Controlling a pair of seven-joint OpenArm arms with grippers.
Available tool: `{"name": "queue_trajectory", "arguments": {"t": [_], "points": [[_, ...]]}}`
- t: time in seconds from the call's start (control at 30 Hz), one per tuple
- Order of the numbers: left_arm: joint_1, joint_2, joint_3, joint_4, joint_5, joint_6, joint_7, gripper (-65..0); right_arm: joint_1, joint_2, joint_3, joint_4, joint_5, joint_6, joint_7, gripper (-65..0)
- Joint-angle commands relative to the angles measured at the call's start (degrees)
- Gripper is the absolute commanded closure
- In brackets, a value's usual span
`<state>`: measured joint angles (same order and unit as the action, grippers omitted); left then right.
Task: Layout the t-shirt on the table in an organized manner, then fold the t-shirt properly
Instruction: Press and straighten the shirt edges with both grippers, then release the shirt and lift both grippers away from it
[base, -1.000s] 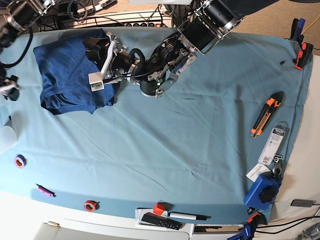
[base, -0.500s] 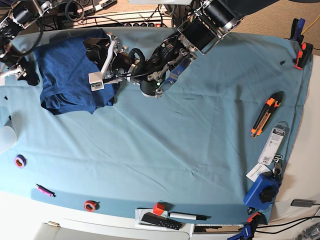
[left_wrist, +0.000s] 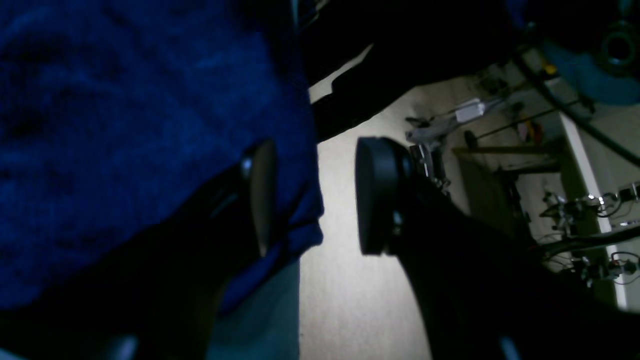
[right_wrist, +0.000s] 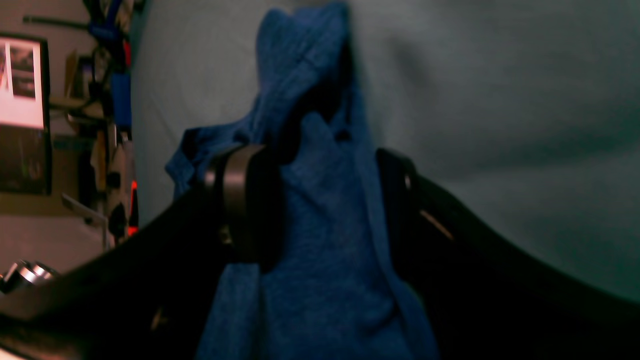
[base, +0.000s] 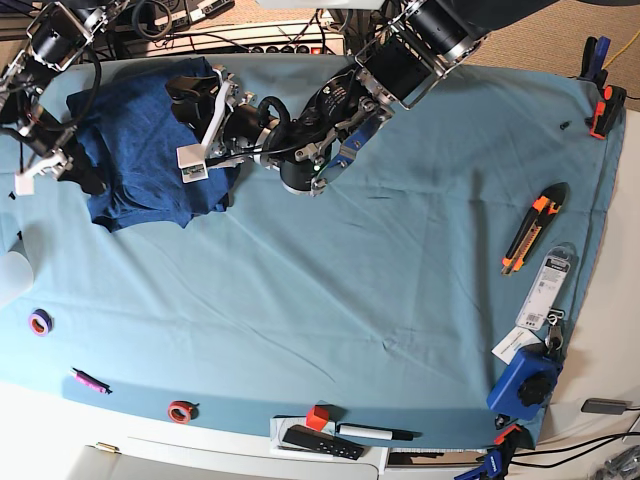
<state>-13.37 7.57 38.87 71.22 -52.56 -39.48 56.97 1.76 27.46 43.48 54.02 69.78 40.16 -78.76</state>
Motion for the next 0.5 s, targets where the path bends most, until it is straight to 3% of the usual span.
{"name": "queue_trajectory", "arguments": {"t": [0.0, 0.13, 0.17, 0.3, 0.47], "points": [[-1.11, 1.43, -0.07, 1.07, -1.44, -0.52, -1.27, -26.7, 0.15, 0.98, -1.07, 0.50, -1.46, -0.16, -1.24, -32.2], [-1.09, 1.43, -0.07, 1.07, -1.44, -0.52, -1.27, -26.7, 0.15, 0.98, -2.51, 0.50, -1.46, -0.16, -1.24, -31.4], [-1.09, 1.43, -0.07, 1.07, -1.44, -0.52, -1.27, -26.7, 0.15, 1.05, -2.51, 0.50, -1.46, -0.16, -1.24, -27.8], [-1.11, 1.43, -0.07, 1.07, -1.49, -0.52, -1.27, -26.7, 0.15, 1.97, -2.51, 0.50, -1.95, -0.16, -1.24, -0.1], [-1.09, 1.43, -0.07, 1.07, -1.49, -0.52, -1.25, -26.7, 0.17, 5.27, -2.51, 0.50, -2.45, -0.16, -1.24, 0.0]]}}
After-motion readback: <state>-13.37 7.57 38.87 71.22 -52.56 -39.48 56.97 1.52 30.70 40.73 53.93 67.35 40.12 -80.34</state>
